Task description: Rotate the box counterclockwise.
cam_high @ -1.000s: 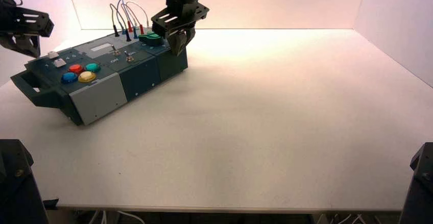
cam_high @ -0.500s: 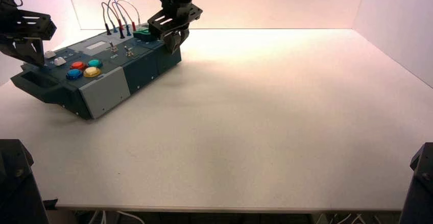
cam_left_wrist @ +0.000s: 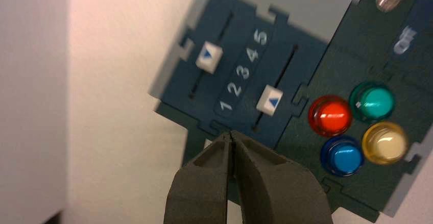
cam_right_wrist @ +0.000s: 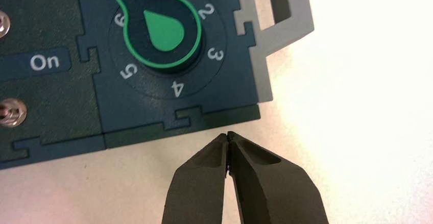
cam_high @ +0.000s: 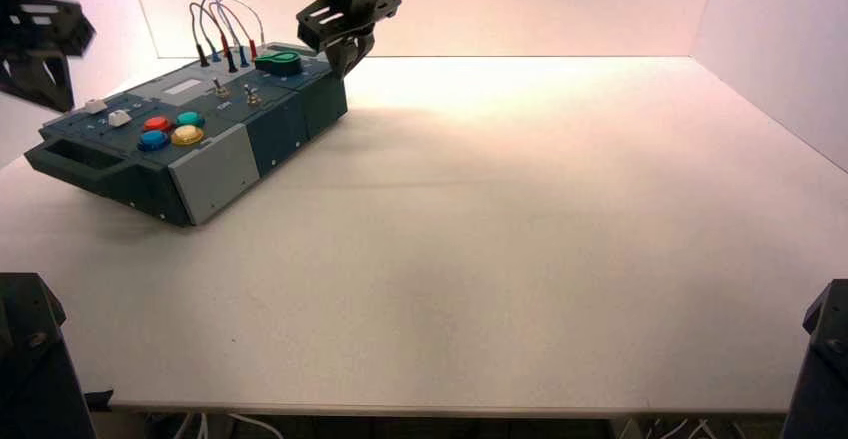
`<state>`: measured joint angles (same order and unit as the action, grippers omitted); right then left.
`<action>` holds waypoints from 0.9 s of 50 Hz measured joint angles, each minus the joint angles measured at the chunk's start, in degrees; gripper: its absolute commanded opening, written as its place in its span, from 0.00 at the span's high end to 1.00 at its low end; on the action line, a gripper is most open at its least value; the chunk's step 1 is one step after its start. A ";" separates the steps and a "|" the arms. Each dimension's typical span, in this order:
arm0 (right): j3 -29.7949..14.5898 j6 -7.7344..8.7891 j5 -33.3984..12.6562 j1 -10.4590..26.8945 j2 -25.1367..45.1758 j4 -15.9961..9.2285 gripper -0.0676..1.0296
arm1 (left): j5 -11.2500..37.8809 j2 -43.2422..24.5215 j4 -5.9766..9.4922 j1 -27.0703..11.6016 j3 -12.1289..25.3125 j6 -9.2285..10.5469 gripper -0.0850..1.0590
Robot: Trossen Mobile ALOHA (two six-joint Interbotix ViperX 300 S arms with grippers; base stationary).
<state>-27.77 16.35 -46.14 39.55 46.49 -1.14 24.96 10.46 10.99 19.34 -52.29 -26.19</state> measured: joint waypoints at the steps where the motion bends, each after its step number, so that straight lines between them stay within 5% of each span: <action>1: 0.00 0.00 -0.26 0.00 0.00 0.00 0.96 | -0.09 0.09 -0.09 0.09 0.44 0.00 0.95; 11: 0.70 0.00 -2.90 0.35 -0.26 -0.09 0.96 | -1.76 -3.43 -0.18 2.81 5.89 0.00 0.95; 31: 11.60 -0.09 -3.08 1.32 -9.14 -0.09 0.96 | -12.66 -17.31 -0.09 4.57 10.81 0.00 0.95; 45: 15.38 -0.09 -2.37 1.67 -13.54 -0.09 0.96 | -11.34 -21.01 0.70 4.48 11.60 0.00 0.95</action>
<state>-12.39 16.26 -48.52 41.22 32.96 -1.23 13.62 -10.55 11.69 23.82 -40.69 -26.19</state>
